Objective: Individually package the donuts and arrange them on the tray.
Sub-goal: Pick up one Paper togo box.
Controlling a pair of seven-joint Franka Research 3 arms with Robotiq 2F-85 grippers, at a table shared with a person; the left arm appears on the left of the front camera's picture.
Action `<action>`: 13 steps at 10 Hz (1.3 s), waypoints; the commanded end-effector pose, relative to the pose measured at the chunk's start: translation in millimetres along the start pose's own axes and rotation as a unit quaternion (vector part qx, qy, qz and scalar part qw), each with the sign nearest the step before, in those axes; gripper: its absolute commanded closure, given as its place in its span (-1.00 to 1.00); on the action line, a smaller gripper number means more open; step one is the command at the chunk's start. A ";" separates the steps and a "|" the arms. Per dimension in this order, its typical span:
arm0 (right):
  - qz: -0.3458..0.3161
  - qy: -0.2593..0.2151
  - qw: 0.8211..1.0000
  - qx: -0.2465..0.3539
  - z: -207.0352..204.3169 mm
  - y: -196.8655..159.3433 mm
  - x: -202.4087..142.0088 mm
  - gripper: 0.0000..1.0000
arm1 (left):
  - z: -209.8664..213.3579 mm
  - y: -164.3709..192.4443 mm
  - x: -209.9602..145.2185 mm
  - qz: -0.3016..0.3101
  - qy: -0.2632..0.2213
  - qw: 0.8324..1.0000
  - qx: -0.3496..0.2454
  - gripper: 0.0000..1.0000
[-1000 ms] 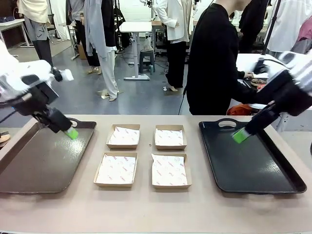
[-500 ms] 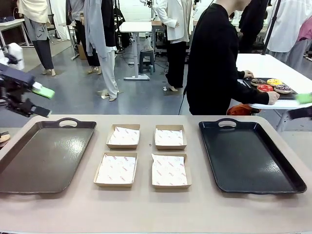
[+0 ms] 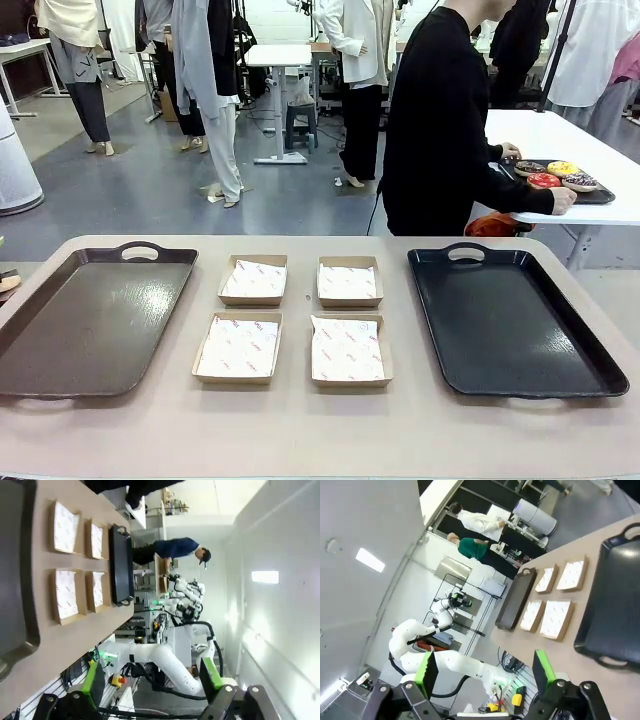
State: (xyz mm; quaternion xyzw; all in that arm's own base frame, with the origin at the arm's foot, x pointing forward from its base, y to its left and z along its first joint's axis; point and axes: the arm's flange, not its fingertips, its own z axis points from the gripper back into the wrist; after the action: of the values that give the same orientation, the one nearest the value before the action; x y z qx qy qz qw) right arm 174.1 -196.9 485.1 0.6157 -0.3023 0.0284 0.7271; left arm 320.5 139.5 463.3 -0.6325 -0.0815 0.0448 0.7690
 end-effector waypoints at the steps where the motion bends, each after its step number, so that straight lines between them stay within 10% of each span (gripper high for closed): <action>1: 0.003 0.045 0.998 -0.033 -5.8 1.1 -30.3 -1.00 | 9.3 0.0 -3.8 0.007 -0.004 0.999 0.038 -1.00; 8: -0.015 0.106 0.990 -0.092 10.1 25.7 -33.2 -1.00 | 59.0 -6.4 -30.0 0.032 -0.050 0.986 0.153 -1.00; 13: -0.022 0.093 0.992 -0.082 10.3 22.7 -30.1 -1.00 | 60.0 1.6 -28.5 0.023 -0.045 0.993 0.107 -1.00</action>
State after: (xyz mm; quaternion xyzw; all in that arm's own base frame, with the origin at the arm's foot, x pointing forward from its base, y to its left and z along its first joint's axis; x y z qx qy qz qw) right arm 137.4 -191.1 493.1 0.5523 -0.2188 0.0448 0.8032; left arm 281.3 192.3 470.5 -0.5357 -0.0925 0.1034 0.8329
